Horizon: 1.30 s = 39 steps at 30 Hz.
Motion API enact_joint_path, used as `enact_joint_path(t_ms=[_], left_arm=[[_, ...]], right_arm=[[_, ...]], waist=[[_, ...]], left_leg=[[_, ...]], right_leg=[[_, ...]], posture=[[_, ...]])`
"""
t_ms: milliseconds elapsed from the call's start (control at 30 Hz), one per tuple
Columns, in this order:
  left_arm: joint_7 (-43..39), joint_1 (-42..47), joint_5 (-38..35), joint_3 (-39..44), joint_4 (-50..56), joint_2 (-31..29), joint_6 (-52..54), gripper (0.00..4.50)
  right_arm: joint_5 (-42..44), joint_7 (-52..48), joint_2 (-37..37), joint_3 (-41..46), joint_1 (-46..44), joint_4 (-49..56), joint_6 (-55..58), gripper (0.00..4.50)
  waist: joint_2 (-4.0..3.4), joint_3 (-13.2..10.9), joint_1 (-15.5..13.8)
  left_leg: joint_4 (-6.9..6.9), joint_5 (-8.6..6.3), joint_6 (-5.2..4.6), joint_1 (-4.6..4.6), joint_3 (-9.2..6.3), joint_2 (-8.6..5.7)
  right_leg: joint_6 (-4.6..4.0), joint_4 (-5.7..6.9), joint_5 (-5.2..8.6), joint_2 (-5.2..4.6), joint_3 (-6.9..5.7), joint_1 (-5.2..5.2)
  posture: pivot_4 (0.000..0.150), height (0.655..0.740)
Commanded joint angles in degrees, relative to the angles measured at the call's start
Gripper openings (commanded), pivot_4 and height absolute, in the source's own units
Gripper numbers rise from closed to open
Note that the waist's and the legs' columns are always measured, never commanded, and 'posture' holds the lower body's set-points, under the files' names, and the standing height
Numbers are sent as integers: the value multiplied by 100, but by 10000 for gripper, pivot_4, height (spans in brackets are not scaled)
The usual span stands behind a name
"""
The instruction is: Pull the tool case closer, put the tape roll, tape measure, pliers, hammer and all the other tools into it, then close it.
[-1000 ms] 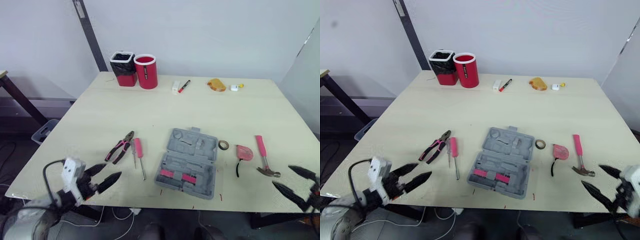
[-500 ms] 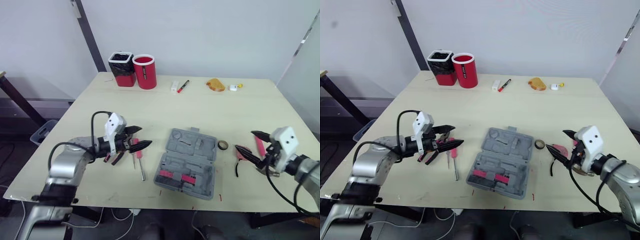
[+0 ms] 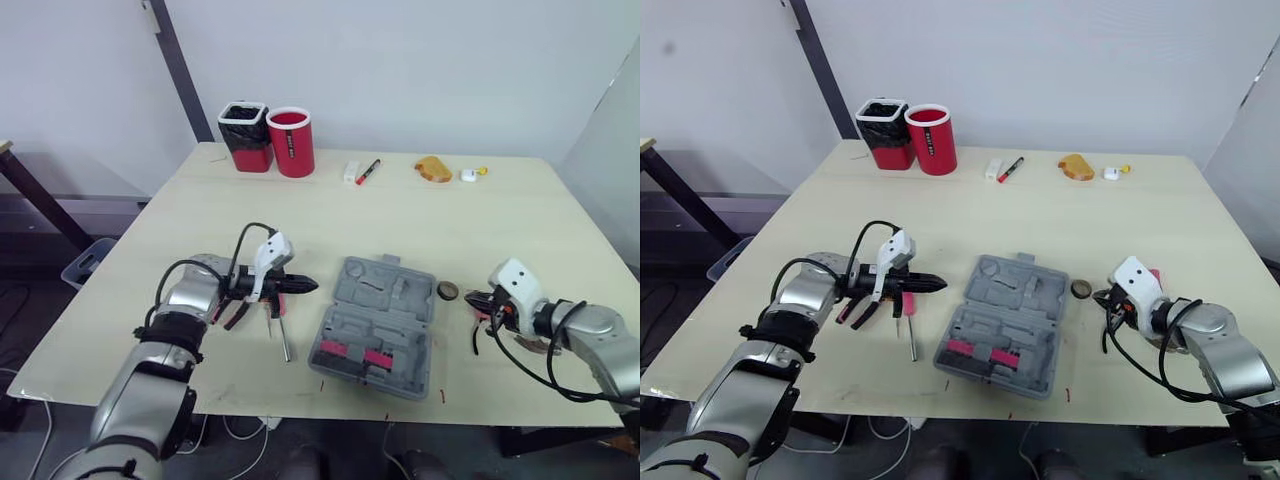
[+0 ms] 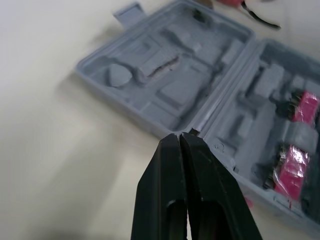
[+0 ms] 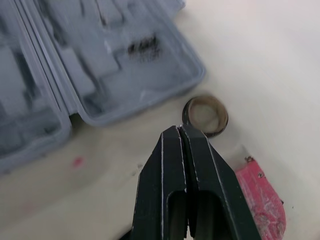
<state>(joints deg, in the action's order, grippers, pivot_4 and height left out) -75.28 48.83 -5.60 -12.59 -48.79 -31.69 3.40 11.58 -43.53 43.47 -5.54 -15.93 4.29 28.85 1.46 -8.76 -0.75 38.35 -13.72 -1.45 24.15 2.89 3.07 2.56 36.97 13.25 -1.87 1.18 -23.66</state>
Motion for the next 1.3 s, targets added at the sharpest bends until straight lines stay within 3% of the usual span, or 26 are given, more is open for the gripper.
enact_joint_path(t_ms=[33, 333, 700, 1100, 1300], left_arm=[[18, 360, 318, -87, -637, 152, -467, 272], [246, 874, 1068, -274, -1703, 602, -1133, 272], [240, 934, 1504, -263, -2072, 703, -1395, 272], [47, 757, 1516, -127, -2008, 954, -1434, 272], [-159, 257, 1295, 33, -1400, 788, -1164, 272]], right_arm=[[-232, -179, 49, -188, -222, -146, -106, 0], [-802, -679, -23, -1053, -794, -460, 259, 0], [-1262, -843, -197, -1682, -955, -443, 683, 0], [-1551, -1066, -873, -2043, -1408, -871, 622, 0], [-1559, -1164, -1112, -1972, -1558, -969, 484, 0]], waist=[[0, 0, 4], [0, 0, 5], [0, 0, 5], [3, 2, 68], [6, 3, 165]], left_leg=[[0, 0, 0, 0, 0, 0], [3, 0, 0, 6, -4, -1], [4, 0, 0, 11, -11, -1], [5, 0, 0, 6, -13, 0], [5, 0, 0, -2, -10, 1]], right_leg=[[0, 1, 0, 0, 0, 0], [2, 1, -1, 0, -3, -2], [2, 3, -1, -1, -13, -2], [1, 11, -1, 1, -14, -1], [1, 27, -1, 1, -10, -1]], posture=[[1500, 7400], [1500, 7400], [1500, 7400], [1500, 7400], [1500, 7400]])
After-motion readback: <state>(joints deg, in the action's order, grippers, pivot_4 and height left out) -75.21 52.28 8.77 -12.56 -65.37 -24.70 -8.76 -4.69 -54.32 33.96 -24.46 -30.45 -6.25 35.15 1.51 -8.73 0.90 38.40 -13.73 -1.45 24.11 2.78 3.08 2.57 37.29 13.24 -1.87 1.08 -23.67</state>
